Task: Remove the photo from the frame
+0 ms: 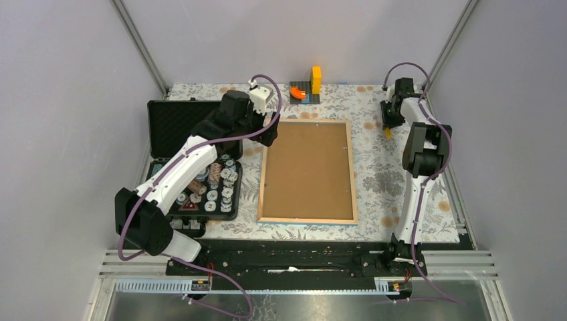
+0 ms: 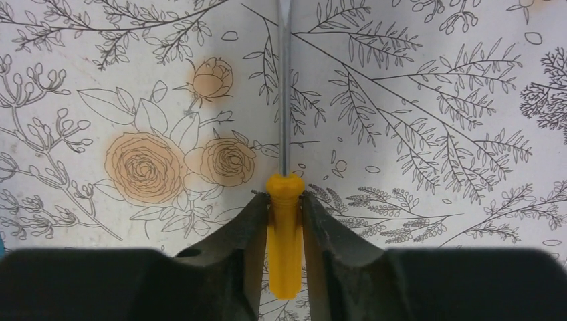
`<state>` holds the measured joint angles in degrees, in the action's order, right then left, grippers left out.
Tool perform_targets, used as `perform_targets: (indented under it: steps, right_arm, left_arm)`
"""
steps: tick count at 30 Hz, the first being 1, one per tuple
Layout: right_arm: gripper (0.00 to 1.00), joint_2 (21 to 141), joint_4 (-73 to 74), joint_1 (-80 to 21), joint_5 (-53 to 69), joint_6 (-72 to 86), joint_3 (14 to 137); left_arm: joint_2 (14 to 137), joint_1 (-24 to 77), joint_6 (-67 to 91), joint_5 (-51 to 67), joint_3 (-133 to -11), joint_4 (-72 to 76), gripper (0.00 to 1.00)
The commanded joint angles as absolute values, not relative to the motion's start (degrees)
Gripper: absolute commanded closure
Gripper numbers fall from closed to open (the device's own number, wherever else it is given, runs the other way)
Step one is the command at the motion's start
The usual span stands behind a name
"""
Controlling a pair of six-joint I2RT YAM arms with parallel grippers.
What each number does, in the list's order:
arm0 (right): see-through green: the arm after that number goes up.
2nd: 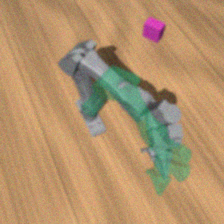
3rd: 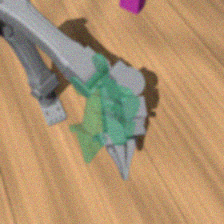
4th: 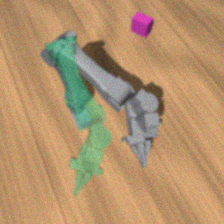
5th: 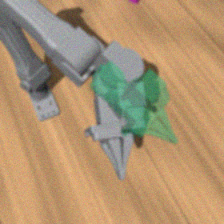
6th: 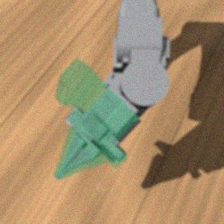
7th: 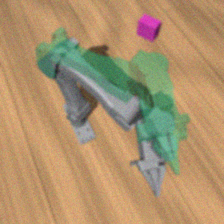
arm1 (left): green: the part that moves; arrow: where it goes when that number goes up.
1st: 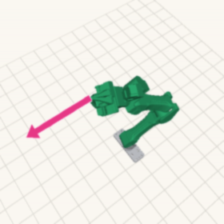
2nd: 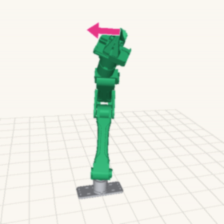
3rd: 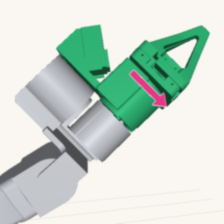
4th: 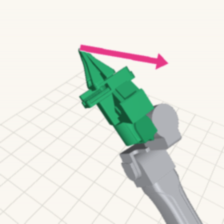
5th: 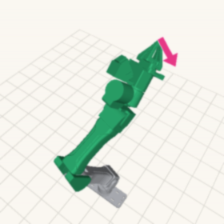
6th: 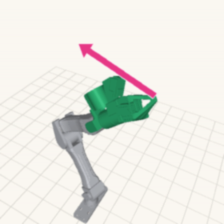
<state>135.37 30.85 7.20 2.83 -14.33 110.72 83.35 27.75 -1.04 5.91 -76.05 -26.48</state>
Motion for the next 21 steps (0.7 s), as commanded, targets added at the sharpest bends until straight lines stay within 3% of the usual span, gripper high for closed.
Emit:
perform_targets:
  steps: [1, 5, 14, 21]
  right_arm:
    - [0.77, 131.9, 34.1, 7.6, 3.7, -15.0, 108.5]
    - [1.0, 123.3, 37.9, 7.6, 11.5, -16.3, 104.5]
    - [1.0, 106.8, 56.9, 5.7, 37.7, -20.3, 98.2]
    - [1.0, 95.0, 62.2, -7.0, 47.2, -23.2, 84.6]
  left_arm:
    - [82.2, 27.8, -0.7, 7.0, -78.4, -25.1, 0.01]
    - [80.5, 27.7, -1.5, 9.4, -77.2, -25.0, 0.01]
    - [77.7, 28.1, -9.3, 18.4, -75.3, -27.8, 0.01]
    - [73.6, 34.9, -25.4, 22.8, -73.7, -34.0, 0.01]
